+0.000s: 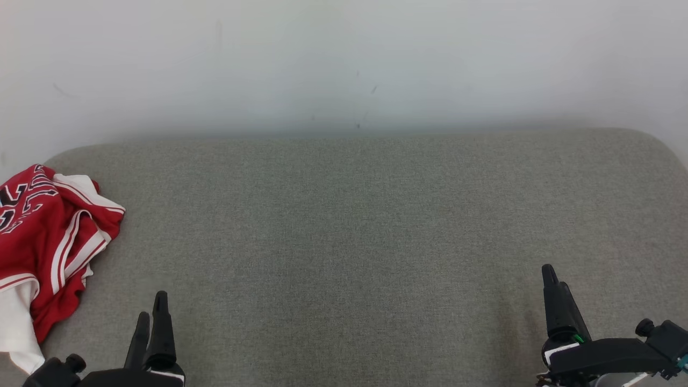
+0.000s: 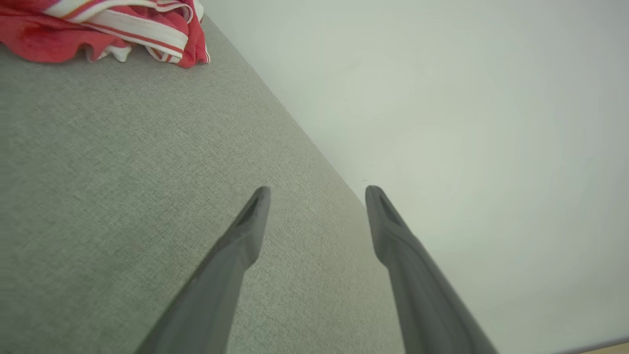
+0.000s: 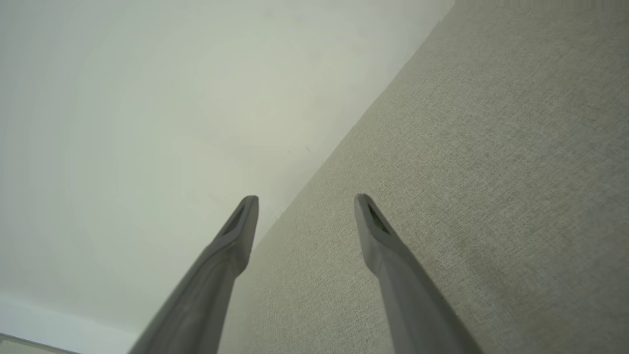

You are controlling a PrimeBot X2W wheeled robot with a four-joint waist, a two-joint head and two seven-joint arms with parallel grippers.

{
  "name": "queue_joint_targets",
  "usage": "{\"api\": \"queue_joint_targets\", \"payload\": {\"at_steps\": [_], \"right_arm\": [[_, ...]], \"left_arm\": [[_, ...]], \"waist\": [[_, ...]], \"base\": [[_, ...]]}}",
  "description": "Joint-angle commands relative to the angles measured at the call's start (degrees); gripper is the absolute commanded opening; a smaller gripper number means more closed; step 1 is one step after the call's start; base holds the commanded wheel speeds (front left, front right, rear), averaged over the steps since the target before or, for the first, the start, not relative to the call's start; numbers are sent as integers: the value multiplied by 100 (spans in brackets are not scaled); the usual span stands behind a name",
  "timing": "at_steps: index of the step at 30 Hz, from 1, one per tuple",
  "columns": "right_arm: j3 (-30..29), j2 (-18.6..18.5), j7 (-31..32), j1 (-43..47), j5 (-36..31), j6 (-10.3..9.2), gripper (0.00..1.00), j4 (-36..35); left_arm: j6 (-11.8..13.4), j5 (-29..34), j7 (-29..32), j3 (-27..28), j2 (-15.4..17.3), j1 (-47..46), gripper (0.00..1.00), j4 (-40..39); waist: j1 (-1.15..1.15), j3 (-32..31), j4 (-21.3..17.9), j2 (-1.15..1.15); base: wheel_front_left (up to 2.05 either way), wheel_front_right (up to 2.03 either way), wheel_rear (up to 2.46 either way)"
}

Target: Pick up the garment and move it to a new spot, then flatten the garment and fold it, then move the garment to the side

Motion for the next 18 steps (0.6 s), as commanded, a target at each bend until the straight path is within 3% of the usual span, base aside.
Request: {"api": "queue_joint_targets", "payload": {"at_steps": [1,18], "right_arm": [[33,-19,-72,-77,-342,-3,100,-112],[248,-21,-392,-76,-1985,-5,100,-113]], "left_arm": [[35,390,-71,-51,82,-2,100,-93],[169,1841,-396,-301,183,36,100,-115]], "waist": [[0,0,1,0],[0,1,-2,0]], "base": [[0,0,0],[0,0,0]]}}
